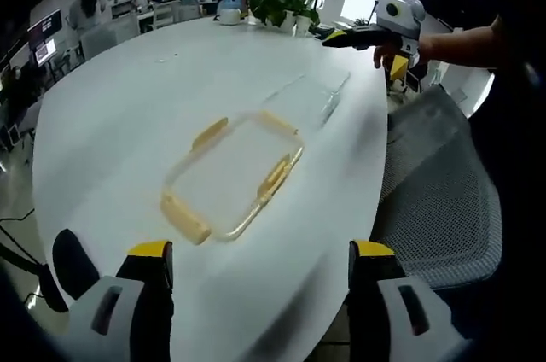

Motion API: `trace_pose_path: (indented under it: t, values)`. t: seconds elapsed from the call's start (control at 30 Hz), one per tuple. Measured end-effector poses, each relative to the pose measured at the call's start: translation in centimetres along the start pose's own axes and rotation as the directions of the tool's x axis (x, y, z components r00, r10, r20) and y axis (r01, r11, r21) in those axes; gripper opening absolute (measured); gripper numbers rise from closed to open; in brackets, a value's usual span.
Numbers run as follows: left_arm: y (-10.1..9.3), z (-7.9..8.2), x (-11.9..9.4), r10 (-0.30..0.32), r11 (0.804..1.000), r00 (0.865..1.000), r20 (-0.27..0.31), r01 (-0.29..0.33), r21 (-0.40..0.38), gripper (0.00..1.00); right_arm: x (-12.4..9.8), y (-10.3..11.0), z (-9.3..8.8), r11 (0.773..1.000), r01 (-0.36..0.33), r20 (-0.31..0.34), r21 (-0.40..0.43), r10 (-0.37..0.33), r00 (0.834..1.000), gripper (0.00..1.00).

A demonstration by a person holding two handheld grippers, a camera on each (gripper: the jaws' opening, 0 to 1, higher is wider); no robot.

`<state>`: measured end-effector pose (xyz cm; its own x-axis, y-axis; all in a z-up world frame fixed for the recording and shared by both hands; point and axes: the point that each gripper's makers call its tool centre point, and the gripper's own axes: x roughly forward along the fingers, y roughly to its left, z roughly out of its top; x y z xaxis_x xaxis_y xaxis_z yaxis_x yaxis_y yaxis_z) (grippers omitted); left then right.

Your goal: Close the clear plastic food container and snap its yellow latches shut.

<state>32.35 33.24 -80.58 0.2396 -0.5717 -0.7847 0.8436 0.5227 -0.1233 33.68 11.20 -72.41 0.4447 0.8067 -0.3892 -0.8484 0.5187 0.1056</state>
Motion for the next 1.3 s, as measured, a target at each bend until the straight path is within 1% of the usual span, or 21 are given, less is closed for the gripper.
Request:
trace_pose_path:
  t: [0.17, 0.33, 0.6, 0.67, 0.7, 0.8, 0.93, 1.13, 1.3]
  values:
    - [0.3, 0.0, 0.1, -0.008, 1.000, 1.000, -0.008, 0.008, 0.010, 0.84, 0.7, 0.1, -0.2, 1.000, -0.008, -0.014, -0.004, 0.008, 1.000, 0.76]
    - [0.7, -0.1, 0.3, -0.015, 0.999, 1.000, -0.025, 0.016, 0.032, 0.83, 1.4, 0.3, 0.0, 1.000, -0.025, -0.023, -0.016, 0.024, 0.999, 0.76]
    - [1.7, -0.4, 0.8, -0.021, 0.998, 0.998, -0.053, 0.024, 0.065, 0.83, 2.7, 0.1, 0.4, 0.997, -0.045, -0.056, -0.063, 0.041, 0.998, 0.77]
    - [1.8, -0.4, 0.9, -0.025, 0.998, 0.998, -0.056, 0.029, 0.064, 0.82, 2.9, 0.1, 0.5, 0.997, -0.051, -0.058, -0.066, 0.047, 0.997, 0.77]
    - [1.9, -0.4, 1.0, -0.027, 0.997, 0.998, -0.062, 0.031, 0.066, 0.82, 3.1, 0.0, 0.5, 0.995, -0.050, -0.062, -0.080, 0.045, 0.997, 0.77]
    - [1.9, -0.1, 1.2, -0.036, 0.996, 0.997, -0.069, 0.042, 0.084, 0.82, 3.5, -0.1, 0.6, 0.995, -0.057, -0.067, -0.081, 0.051, 0.996, 0.77]
    - [2.3, 0.4, 1.3, -0.044, 0.994, 0.996, -0.074, 0.051, 0.097, 0.82, 4.0, 0.2, 0.4, 0.993, -0.070, -0.092, -0.094, 0.061, 0.994, 0.75]
    - [2.3, 0.7, 1.3, -0.048, 0.993, 0.995, -0.084, 0.057, 0.102, 0.81, 4.4, 0.4, 0.0, 0.991, -0.087, -0.113, -0.106, 0.075, 0.991, 0.75]
    - [2.2, 0.3, 1.3, -0.062, 0.988, 0.992, -0.111, 0.077, 0.131, 0.81, 4.4, 0.5, -0.4, 0.988, -0.099, -0.133, -0.118, 0.083, 0.988, 0.75]
